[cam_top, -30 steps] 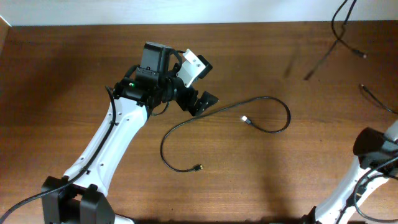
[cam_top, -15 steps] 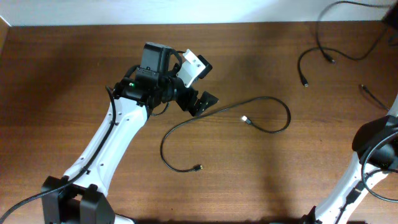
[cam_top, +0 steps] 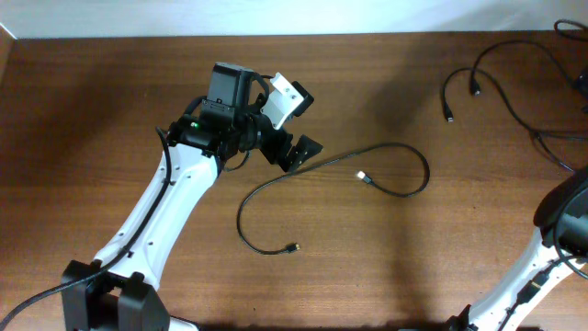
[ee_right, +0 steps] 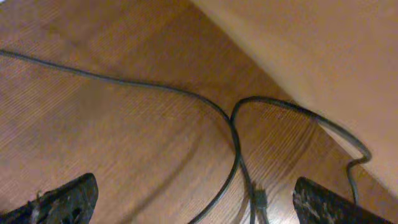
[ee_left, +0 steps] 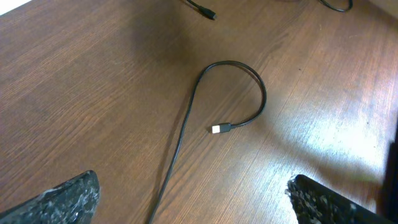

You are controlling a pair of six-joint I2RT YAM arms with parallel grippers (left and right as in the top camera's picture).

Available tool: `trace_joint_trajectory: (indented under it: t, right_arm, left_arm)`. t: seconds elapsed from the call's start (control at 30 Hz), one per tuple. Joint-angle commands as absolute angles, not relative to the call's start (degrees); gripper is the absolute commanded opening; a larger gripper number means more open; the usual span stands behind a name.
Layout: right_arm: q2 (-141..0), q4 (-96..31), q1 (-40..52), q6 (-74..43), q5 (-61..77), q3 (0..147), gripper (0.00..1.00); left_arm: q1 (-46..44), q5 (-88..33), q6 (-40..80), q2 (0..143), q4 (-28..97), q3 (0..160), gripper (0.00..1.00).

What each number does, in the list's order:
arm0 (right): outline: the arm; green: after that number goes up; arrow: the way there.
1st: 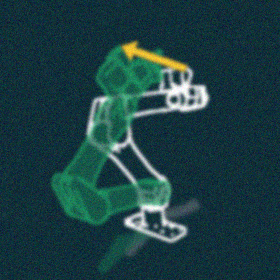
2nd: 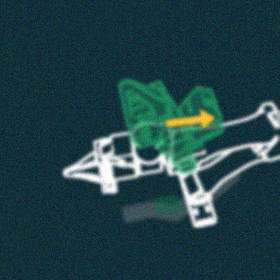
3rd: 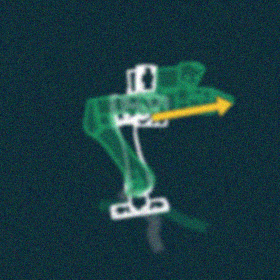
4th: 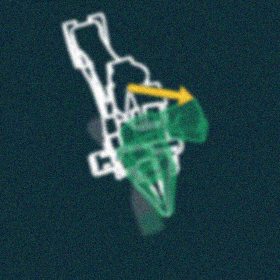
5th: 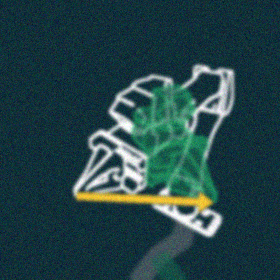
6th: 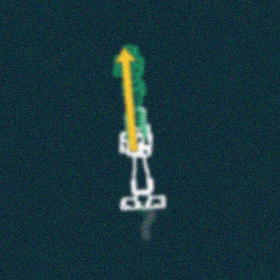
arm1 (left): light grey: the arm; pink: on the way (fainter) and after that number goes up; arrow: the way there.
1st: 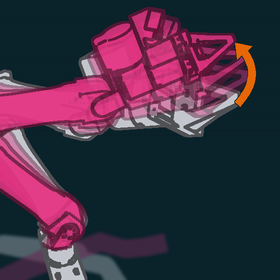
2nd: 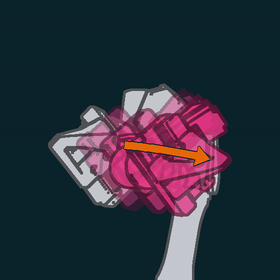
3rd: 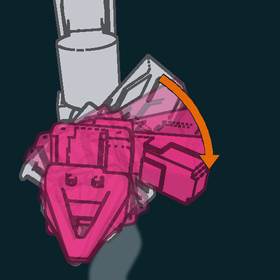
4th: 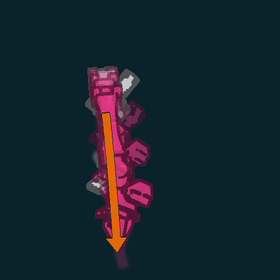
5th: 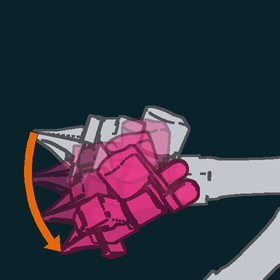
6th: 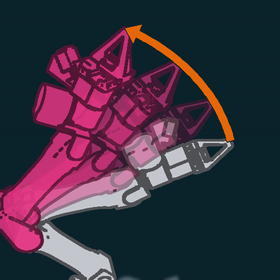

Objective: Untangle cables

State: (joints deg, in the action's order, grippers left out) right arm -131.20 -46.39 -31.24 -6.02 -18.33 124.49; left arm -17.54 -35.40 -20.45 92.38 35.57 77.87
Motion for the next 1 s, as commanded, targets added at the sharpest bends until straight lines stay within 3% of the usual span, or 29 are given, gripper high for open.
trace_joint_trajectory:
  t: [0.0, 0.17, 0.67, 0.73, 0.83, 0.97]
  right_arm:
    - [-123.22, -51.44, -29.93, -5.74, -8.91, 125.73, 0.99]
    - [-115.68, -63.53, -25.96, -5.72, 5.37, 125.73, 0.99]
    - [-114.91, -84.93, 5.34, 2.57, 9.93, 125.40, 0.99]
    - [-114.91, -85.08, 9.34, 2.57, 9.91, 124.49, 0.99]
    - [-115.18, -84.42, 12.69, -0.84, 9.91, 122.87, 0.99]
    - [-115.77, -83.48, 14.33, -10.28, 9.91, 122.83, 0.99]
  left_arm:
    - [-17.45, -36.23, -21.34, 92.90, 35.51, 78.04, 0.99]
    - [-17.45, -36.23, -21.32, 92.90, 35.51, 78.04, 0.99]
    - [-17.45, -36.29, -21.32, 92.90, 35.42, 78.04, 0.99]
    - [-17.43, -30.35, -21.04, 92.90, 37.26, 78.04, 0.99]
    - [-13.26, -18.96, -5.87, 92.90, 41.28, 78.04, 0.99]
    - [-3.20, -18.50, -3.68, 92.90, 44.45, 78.04, 0.99]
